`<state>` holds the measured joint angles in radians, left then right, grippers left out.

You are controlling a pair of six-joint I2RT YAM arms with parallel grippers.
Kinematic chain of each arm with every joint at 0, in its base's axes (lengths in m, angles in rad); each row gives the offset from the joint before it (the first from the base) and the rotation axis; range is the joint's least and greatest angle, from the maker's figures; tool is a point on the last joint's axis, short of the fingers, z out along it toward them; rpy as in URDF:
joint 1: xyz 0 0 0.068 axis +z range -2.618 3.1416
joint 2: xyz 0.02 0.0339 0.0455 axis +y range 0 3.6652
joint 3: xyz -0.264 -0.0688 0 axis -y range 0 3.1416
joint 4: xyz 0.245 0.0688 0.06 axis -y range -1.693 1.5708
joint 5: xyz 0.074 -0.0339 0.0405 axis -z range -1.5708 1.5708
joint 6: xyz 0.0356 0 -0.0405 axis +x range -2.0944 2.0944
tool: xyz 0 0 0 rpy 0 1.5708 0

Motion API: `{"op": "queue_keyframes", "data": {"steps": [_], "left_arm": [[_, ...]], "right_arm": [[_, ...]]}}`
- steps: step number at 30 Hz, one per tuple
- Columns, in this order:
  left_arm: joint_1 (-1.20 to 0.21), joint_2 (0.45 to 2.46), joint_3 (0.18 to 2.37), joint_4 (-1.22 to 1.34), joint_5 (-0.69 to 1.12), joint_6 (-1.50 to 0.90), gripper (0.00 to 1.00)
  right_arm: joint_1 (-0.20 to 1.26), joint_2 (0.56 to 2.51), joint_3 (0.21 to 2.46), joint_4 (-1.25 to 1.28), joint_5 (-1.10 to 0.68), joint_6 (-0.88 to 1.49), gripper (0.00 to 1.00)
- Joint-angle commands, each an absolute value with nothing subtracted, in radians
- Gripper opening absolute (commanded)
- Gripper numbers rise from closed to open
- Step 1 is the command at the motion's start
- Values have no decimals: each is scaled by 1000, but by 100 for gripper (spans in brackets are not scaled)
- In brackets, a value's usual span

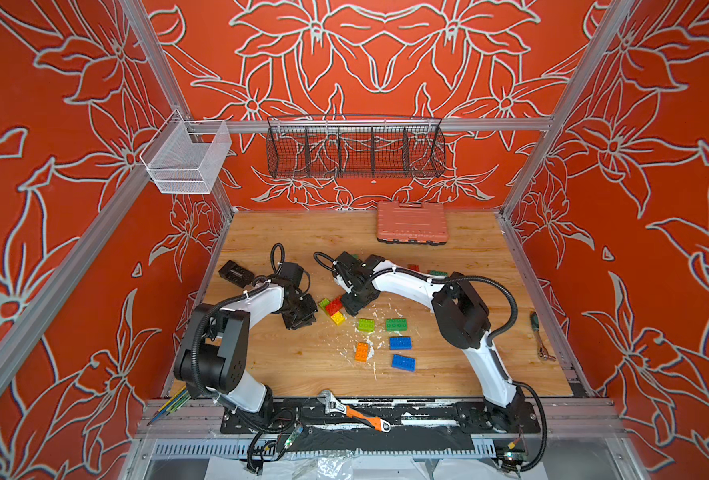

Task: Assemble a rectangle with lego
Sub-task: Pick up the lego brick from the center of the board, then assemble the lego brick with the lego brick.

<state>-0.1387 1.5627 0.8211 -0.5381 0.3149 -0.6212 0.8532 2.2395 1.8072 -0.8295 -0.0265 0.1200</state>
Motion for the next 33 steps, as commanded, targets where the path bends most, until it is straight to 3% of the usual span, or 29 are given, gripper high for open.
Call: {"op": "queue_keyframes", "data": {"steps": [1,8,24,33], "left_arm": [[-143,1538,812,-553,311,-615,17],[-143,1489,771,-536,303,-626,17],[-141,1335,704,-557,263,-612,19],[-138,1325,681,-536,277,-612,20]], "right_arm": [[859,2235,1831,-854,6,130,53],[865,2131,1819,-910,-38,176,38],[949,2295,2087,-1110,-66,244,33],[953,2333,2110,-1154,-63,249,33]]}}
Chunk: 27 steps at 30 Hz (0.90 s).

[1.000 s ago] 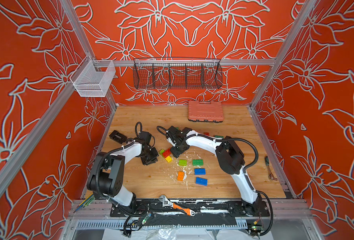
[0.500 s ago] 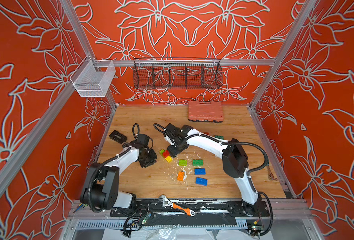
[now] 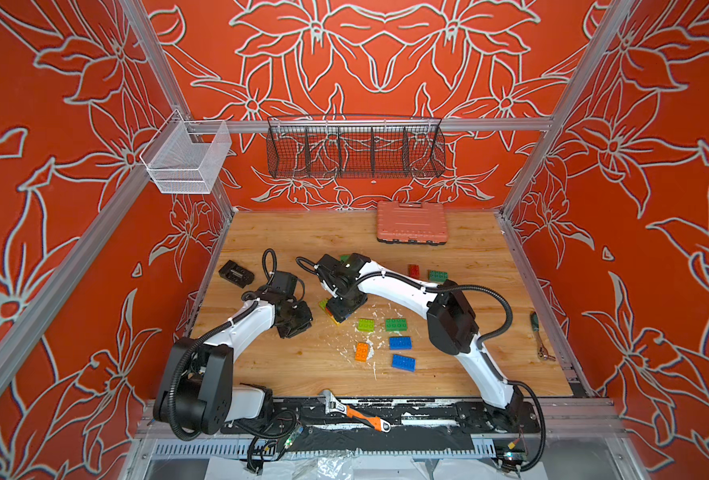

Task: Assemble a rectangle with lego
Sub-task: Assemble the lego brick with the lego brick.

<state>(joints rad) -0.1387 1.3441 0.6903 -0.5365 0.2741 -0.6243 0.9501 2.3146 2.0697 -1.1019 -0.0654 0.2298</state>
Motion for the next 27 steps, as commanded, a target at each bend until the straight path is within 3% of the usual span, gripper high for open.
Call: {"op": "queue_keyframes", "data": {"steps": [1,27], "left_arm": [[-138,1327,682,-535,278,-612,20],[-130,1345,663,-515,290,-603,21]], "right_arm": [[953,2338,2112,-1156,-62,249,33],[953,2438,2236,-1195,-57,259,33]]}}
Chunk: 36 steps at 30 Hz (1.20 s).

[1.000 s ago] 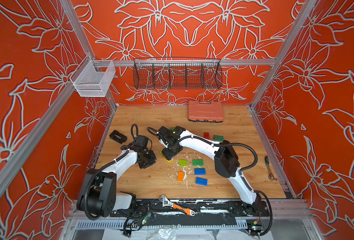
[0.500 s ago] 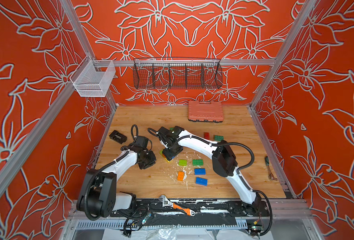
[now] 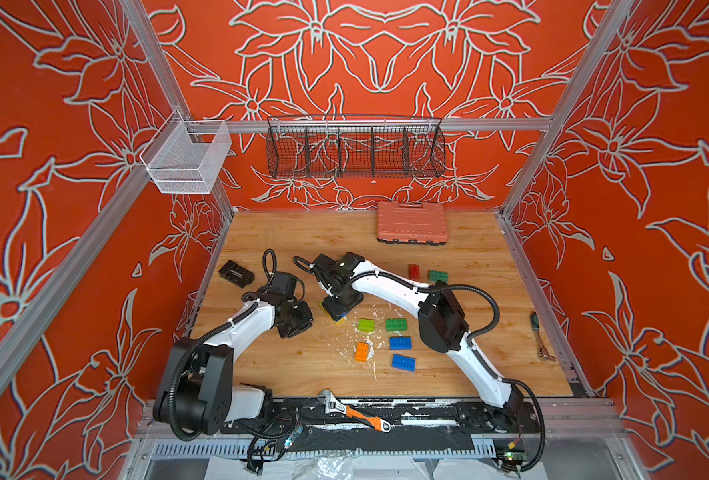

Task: Assemble a rectangle with lego
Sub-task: Assemble the lego brick with the lego brick.

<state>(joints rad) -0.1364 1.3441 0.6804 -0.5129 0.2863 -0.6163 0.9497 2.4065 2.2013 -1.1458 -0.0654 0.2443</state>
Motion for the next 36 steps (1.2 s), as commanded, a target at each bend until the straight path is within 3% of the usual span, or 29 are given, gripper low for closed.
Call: {"op": "queue_keyframes", "data": {"steps": [1,16,23,25,29,36], "left_arm": [[-130,1344,663,-514,291,-604,20],[-123,1341,649,-506,295,-602,21],[-121,1344,648,-500,301,-602,21],[-121,1342,646,-500,302,-603,21],[-121,1343,643,-497,299,-603,21],[-120,1342,632,-485,303,-606,21]], "right_arm": [[953,2442,2239,-1198,-57,259,33],[966,2447,2168,-1163,-39,277,29],[977,2451,2128,-1166,-15,296,23],[977,2455,2123,-1166,-7,293,15],[977,2487,2128,-1180,-10,284,14],[979,2503,2047,-1133,-56,280,1]]}}
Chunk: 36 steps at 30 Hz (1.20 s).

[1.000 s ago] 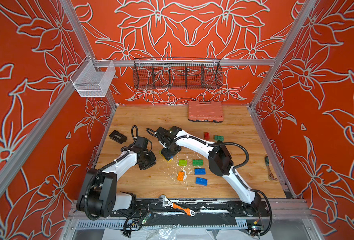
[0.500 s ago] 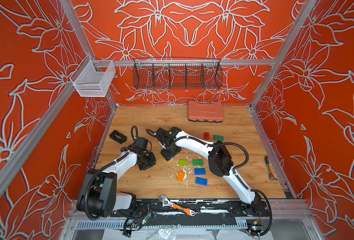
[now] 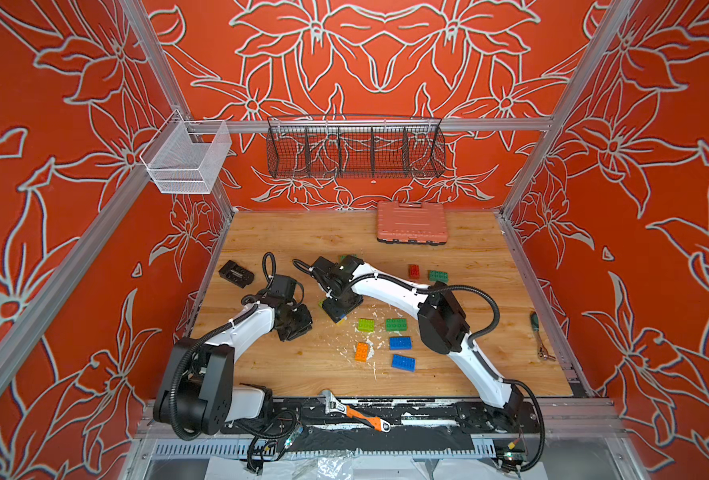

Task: Assemble a rectangle with lego
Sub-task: Assemble the lego brick with the lego brick.

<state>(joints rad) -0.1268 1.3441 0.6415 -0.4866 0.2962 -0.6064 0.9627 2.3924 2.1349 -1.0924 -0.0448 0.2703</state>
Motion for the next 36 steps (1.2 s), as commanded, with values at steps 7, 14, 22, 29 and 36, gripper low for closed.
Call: {"op": "queue_keyframes", "data": {"steps": [7,14,22,29,36], "left_arm": [[-121,1351,631,-479,306,-606,21],[-121,1344,628,-483,304,-609,21],[-121,1325,629,-499,297,-610,21],[-121,1303,650,-531,280,-612,22],[-120,1294,671,-555,272,-612,26]], "right_arm": [[980,2536,2105,-1189,-34,260,1],[986,2566,2112,-1197,-31,249,1],[987,2577,2115,-1188,-92,232,1],[986,2549,2243,-1274,-29,217,14],[988,2493,2286,-1266,4,219,58]]}}
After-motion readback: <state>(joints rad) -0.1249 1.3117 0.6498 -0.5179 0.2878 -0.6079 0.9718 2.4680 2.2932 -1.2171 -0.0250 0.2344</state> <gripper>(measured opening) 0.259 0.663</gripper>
